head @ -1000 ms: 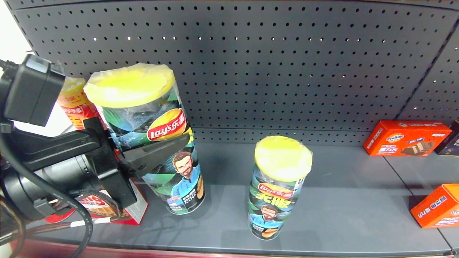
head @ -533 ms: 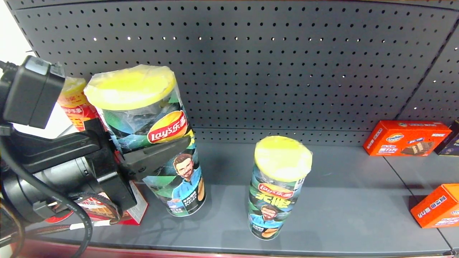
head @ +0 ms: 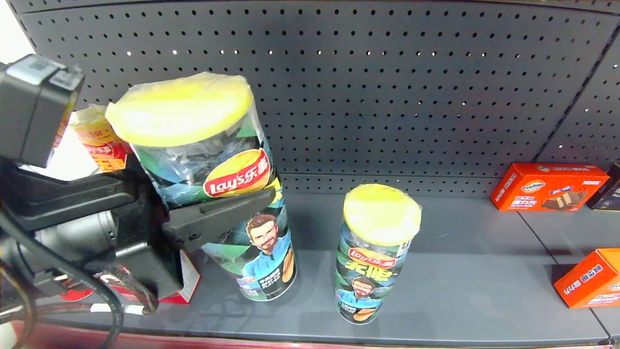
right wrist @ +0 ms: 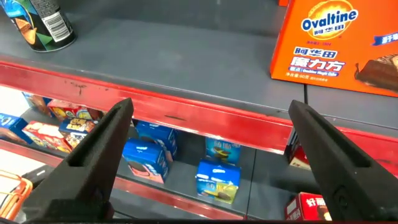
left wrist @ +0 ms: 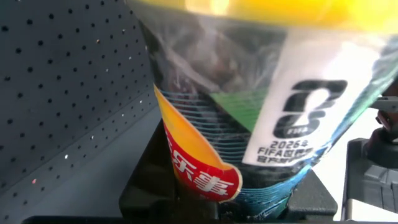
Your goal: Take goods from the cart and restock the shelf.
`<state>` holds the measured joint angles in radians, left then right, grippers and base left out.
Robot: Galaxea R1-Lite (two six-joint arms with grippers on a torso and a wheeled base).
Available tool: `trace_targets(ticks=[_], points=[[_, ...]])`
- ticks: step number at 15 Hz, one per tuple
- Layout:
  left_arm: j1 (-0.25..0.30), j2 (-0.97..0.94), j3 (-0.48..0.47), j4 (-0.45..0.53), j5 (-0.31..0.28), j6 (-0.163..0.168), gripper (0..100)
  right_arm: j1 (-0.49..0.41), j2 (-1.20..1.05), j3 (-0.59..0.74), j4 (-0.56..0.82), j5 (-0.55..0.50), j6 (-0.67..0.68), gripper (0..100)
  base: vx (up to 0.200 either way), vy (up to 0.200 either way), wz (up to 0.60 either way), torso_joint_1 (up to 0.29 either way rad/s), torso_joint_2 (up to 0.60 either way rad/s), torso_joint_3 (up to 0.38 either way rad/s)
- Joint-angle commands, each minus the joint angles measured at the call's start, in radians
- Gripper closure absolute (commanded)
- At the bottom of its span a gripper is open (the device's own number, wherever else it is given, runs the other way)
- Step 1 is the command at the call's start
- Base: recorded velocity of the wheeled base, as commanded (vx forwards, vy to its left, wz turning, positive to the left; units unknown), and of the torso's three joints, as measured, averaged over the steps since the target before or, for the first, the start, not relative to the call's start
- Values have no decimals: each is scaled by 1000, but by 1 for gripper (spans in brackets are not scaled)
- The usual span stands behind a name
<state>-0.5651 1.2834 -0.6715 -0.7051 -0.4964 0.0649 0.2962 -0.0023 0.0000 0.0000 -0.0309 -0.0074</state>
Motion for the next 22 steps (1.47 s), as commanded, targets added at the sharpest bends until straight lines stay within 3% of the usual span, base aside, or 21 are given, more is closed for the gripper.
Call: trace_targets(ticks=[1,3,4,8,10,11,13,15,17,18,21,22], points=[[42,91,-65,-1,-36,-4,100,0,2,0,0,0,0,0,0,0,0,0,0,0],[70,128,-85,-1,-71,-2,100,0,2,0,0,0,0,0,0,0,0,0,0,0],[74,189,-122,1,-117,-4,100,0,2,0,0,0,0,0,0,0,0,0,0,0],[77,303,-240,9,-119,12,100,0,2,0,0,0,0,0,0,0,0,0,0,0],[79,376,-309,15,-122,49,100,0,2,0,0,0,0,0,0,0,0,0,0,0],[79,386,-315,16,-122,50,100,0,2,0,0,0,0,0,0,0,0,0,0,0],[103,430,-408,73,-152,49,100,0,2,0,0,0,0,0,0,0,0,0,0,0],[133,452,-491,164,-225,52,100,0,2,0,0,0,0,0,0,0,0,0,0,0],[137,464,-519,176,-228,55,100,0,2,0,0,0,0,0,0,0,0,0,0,0],[139,540,-608,174,-228,73,100,0,2,0,0,0,0,0,0,0,0,0,0,0],[129,620,-658,167,-234,133,100,0,2,0,0,0,0,0,0,0,0,0,0,0],[128,646,-677,168,-240,138,100,0,2,0,0,0,0,0,0,0,0,0,0,0]])
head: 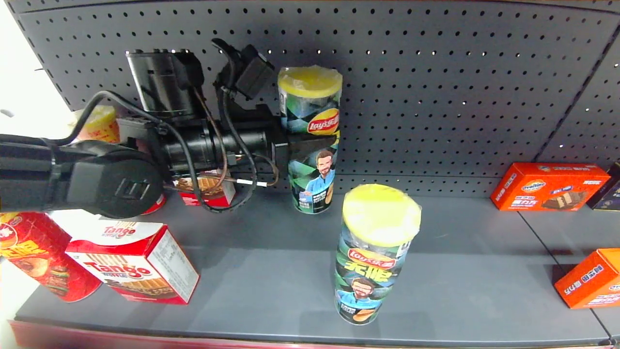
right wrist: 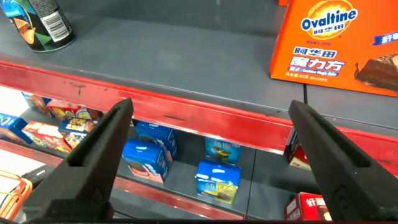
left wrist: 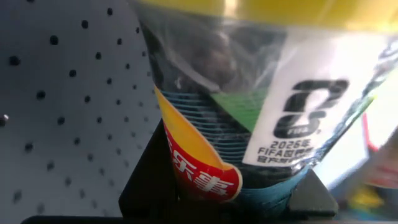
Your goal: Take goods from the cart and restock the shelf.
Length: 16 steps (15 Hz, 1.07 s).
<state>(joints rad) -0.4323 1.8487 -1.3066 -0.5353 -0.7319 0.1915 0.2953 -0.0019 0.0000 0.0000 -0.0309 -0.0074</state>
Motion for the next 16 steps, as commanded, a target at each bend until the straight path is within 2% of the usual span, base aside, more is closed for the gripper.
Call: trace_targets(ticks=[1,2,5,10,16], points=[[-5,93,-53,-2,-14,11,100,1,2,0,0,0,0,0,0,0,0,0,0,0],[-3,139,-94,-3,-53,11,100,1,2,0,0,0,0,0,0,0,0,0,0,0],[-14,199,-157,-5,-55,11,100,1,2,0,0,0,0,0,0,0,0,0,0,0],[-29,264,-175,-57,-58,13,100,1,2,0,0,0,0,0,0,0,0,0,0,0],[-26,294,-194,-64,-72,14,100,1,2,0,0,0,0,0,0,0,0,0,0,0]])
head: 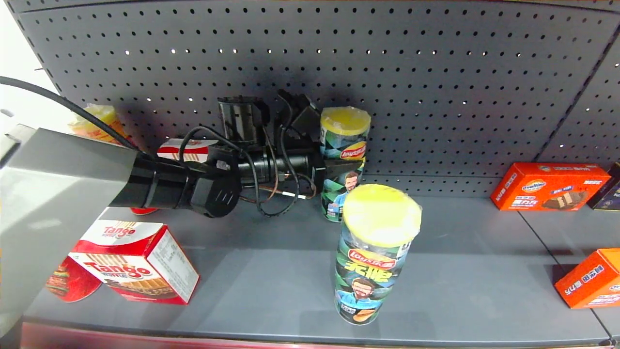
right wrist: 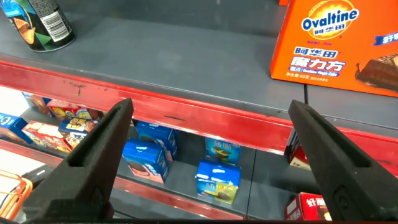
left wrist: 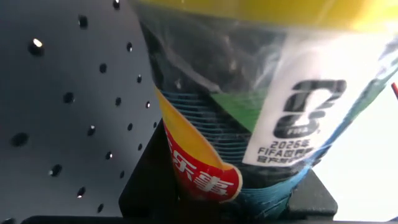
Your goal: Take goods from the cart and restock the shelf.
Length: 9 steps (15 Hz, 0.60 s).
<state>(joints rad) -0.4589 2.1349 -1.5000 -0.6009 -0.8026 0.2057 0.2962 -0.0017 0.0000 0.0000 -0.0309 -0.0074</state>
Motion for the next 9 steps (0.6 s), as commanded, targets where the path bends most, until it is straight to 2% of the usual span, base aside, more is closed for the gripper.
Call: trace_targets(ticks=[1,7,8,9], points=[[0,11,0,-11,-1,0,100,0,2,0,0,0,0,0,0,0,0,0,0,0],[-3,34,14,-74,0,1,100,0,2,0,0,0,0,0,0,0,0,0,0,0],[-3,34,15,-77,0,1,0,0,2,0,0,0,0,0,0,0,0,0,0,0],[-3,34,17,-93,3,0,0,0,2,0,0,0,0,0,0,0,0,0,0,0]])
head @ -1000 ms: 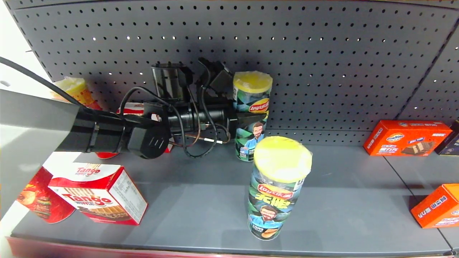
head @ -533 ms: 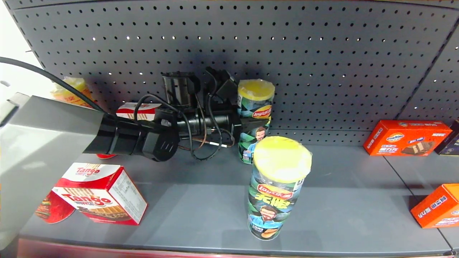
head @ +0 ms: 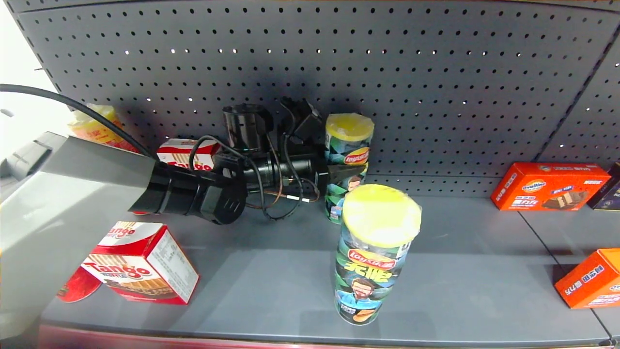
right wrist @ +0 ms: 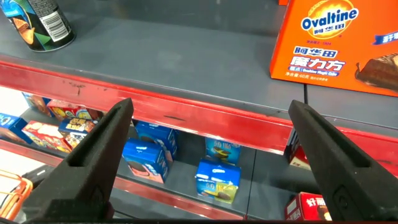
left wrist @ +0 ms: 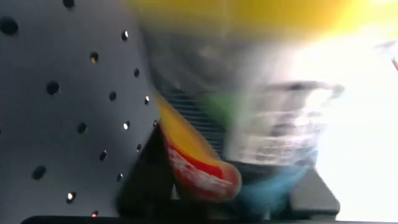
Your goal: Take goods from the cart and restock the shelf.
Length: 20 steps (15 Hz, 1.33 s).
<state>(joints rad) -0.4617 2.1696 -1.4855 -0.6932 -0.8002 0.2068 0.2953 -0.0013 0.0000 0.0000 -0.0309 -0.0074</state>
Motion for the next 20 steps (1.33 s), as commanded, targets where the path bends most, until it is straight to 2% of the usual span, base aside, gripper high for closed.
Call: trace_targets(ticks=[1,4,8,9,11,14,15,16,17,20], points=[[0,-1,2,0,1,-1,0,1,1,0,0,0,0,0,0,0,0,0,0,0],[2,-47,87,-52,3,-4,0,1,1,0,0,0,0,0,0,0,0,0,0,0],[9,-157,200,-71,15,-4,0,1,1,0,0,0,0,0,0,0,0,0,0,0],[11,-178,225,-77,33,-4,0,1,1,0,0,0,0,0,0,0,0,0,0,0],[11,-229,303,-111,113,-4,0,1,1,0,0,0,0,0,0,0,0,0,0,0],[9,-260,381,-152,164,-1,0,1,1,0,0,0,0,0,0,0,0,0,0,0],[9,-271,410,-160,214,23,0,1,1,0,0,0,0,0,0,0,0,0,0,0],[9,-274,422,-157,269,71,0,1,1,0,0,0,0,0,0,0,0,0,0,0],[9,-274,444,-161,311,92,0,1,1,0,0,0,0,0,0,0,0,0,0,0],[9,-281,478,-164,331,100,0,1,1,0,0,0,0,0,0,0,0,0,0,0]])
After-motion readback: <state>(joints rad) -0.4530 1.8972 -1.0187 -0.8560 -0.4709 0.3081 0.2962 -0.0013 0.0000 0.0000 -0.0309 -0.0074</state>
